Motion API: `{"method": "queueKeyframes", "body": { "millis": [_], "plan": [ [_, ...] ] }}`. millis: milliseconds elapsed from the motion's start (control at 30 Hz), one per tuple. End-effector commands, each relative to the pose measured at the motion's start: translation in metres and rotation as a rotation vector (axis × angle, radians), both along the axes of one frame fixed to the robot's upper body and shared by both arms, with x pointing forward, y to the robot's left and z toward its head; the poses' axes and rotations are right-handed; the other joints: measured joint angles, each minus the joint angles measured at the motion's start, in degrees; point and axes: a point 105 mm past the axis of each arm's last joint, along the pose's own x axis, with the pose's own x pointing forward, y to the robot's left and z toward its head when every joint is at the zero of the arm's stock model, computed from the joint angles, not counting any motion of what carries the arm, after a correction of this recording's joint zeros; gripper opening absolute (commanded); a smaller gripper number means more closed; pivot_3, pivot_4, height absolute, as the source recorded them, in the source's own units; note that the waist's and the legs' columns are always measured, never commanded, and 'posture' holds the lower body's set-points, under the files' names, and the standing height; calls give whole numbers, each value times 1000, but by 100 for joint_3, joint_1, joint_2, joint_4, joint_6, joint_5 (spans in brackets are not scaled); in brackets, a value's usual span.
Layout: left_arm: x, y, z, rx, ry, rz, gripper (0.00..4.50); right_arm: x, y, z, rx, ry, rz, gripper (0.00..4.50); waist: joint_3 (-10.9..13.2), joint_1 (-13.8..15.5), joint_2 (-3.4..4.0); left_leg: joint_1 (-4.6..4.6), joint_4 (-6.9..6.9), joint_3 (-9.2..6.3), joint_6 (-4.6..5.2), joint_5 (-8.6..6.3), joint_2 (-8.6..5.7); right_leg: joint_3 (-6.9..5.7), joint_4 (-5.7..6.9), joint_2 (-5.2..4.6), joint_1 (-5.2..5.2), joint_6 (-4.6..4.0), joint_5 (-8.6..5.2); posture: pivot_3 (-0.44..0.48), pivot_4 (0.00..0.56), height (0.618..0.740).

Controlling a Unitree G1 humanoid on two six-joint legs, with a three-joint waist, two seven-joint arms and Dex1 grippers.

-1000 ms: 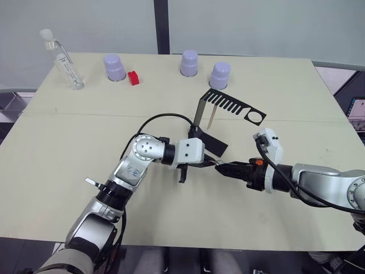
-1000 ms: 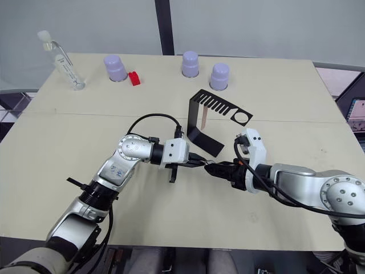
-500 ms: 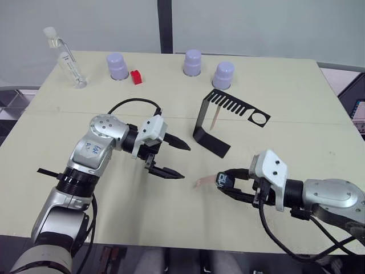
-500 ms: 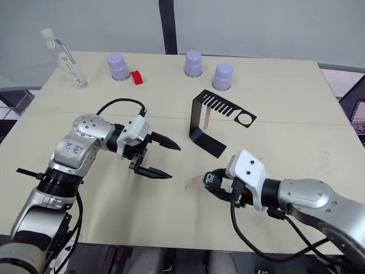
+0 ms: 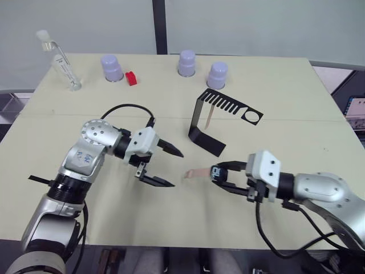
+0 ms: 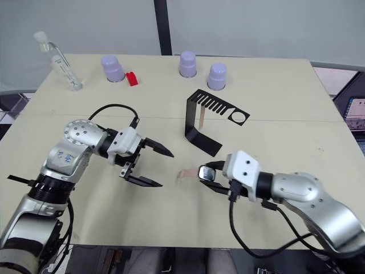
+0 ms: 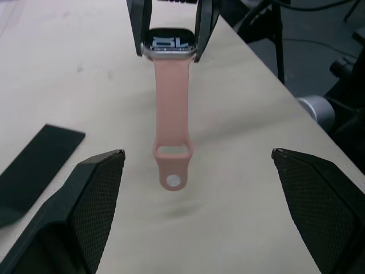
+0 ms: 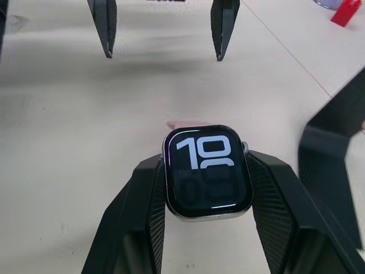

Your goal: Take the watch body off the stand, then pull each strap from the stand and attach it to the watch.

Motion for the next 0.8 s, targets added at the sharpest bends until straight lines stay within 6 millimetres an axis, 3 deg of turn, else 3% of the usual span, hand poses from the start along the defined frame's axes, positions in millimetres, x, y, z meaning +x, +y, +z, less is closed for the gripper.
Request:
{"method": "queueKeyframes", "body": {
  "millis": [33,200,400,600,733,800],
  "plan": [
    [3,14,0,33,-45,25,4453,4,16,-16,-39,36,69,1583,0,7,0,0,1,1,0,0,0,0,1,0,-1,0,0,0,150,739],
    [1,19,-13,61,-69,35,4453,18,18,-51,-155,93,66,1583,0,40,0,-6,3,0,6,-4,-1,0,0,-5,-4,0,0,0,150,739],
    [0,14,-21,51,-78,36,4453,29,14,-58,-202,90,36,1583,0,21,0,-8,1,3,4,-7,-2,-1,3,-4,-11,-1,0,0,150,739],
    [5,11,-16,-12,-54,66,4500,18,-3,-41,-223,60,63,4469,0,33,0,-8,6,5,7,-8,-2,0,9,-4,-10,0,0,0,150,739],
    [4,25,-9,-70,10,127,4500,-3,-33,-17,-139,79,15,4469,0,44,0,-8,3,3,11,-11,-2,-2,8,-4,-9,0,0,0,150,739],
    [1,53,-8,-61,68,220,4500,-12,-72,-8,-84,114,-115,4469,0,35,0,-4,-3,0,9,-11,-1,-6,7,-3,1,0,0,0,150,739]
  ]
}}
